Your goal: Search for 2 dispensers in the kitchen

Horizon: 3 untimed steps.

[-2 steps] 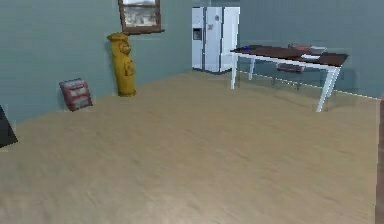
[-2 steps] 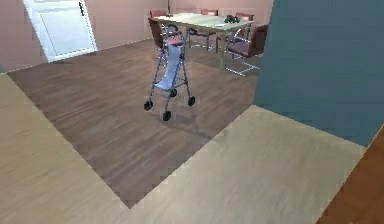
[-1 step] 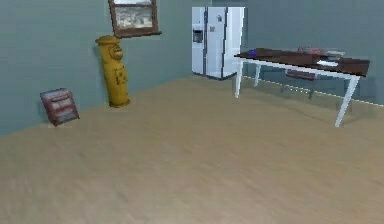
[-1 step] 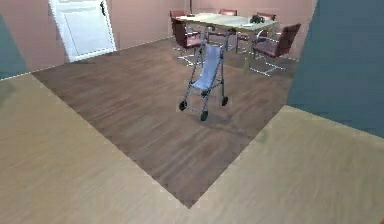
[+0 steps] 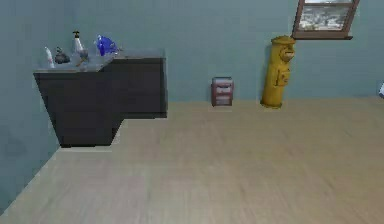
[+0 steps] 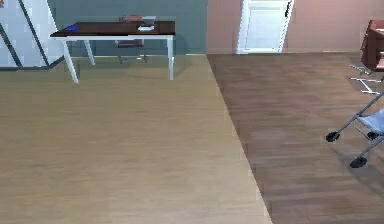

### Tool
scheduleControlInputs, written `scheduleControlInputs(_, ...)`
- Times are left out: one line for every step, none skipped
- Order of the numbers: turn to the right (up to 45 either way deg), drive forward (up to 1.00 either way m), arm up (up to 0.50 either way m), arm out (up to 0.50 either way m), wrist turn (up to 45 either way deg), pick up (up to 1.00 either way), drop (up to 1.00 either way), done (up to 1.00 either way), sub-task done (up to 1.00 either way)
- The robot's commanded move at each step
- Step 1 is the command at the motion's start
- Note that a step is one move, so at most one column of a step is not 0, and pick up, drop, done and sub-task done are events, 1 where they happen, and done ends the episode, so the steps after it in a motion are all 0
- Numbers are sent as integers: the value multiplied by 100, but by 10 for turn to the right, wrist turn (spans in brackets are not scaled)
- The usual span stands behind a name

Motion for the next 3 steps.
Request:
scheduleControlInputs(0, 70, 0, 0, 0, 0, 0, 0, 0)
scheduleControlInputs(-180, 0, 0, 0, 0, 0, 0, 0, 0)
scheduleControlInputs(0, 100, 0, 0, 0, 0, 0, 0, 0)
